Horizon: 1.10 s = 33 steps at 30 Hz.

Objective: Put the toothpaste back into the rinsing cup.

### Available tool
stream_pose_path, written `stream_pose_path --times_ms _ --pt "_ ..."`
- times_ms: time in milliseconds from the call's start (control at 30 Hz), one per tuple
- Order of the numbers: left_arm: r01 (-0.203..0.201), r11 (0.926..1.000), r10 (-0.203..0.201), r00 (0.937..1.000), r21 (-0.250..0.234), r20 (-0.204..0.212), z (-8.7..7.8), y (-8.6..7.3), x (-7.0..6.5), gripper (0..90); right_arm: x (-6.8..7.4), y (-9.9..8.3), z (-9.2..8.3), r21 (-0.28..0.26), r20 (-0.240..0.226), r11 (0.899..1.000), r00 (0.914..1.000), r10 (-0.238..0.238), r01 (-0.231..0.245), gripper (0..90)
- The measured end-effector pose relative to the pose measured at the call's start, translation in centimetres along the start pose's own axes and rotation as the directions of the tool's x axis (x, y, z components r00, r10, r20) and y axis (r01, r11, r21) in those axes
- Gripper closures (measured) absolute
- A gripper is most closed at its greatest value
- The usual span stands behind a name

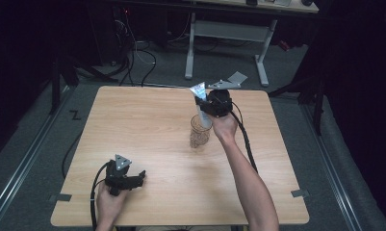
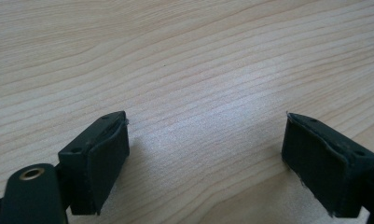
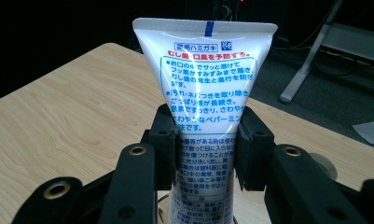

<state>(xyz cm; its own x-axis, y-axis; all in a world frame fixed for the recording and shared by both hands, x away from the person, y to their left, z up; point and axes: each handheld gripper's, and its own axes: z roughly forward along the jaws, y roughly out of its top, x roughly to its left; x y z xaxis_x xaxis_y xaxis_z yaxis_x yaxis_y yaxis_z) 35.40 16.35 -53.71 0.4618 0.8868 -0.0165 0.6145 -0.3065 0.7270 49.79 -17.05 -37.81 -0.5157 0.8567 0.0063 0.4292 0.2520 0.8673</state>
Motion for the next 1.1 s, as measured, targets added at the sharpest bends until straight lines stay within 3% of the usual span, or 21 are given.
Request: stream_pose_path --times_ms 1100 --pt "0.0 1.0 0.0 1.0 0.001 0.001 0.0 0.0 0.0 15.2 -0.1 -1.8 1.9 0.077 0.008 0.997 0.9999 -0.01 0.01 63.9"
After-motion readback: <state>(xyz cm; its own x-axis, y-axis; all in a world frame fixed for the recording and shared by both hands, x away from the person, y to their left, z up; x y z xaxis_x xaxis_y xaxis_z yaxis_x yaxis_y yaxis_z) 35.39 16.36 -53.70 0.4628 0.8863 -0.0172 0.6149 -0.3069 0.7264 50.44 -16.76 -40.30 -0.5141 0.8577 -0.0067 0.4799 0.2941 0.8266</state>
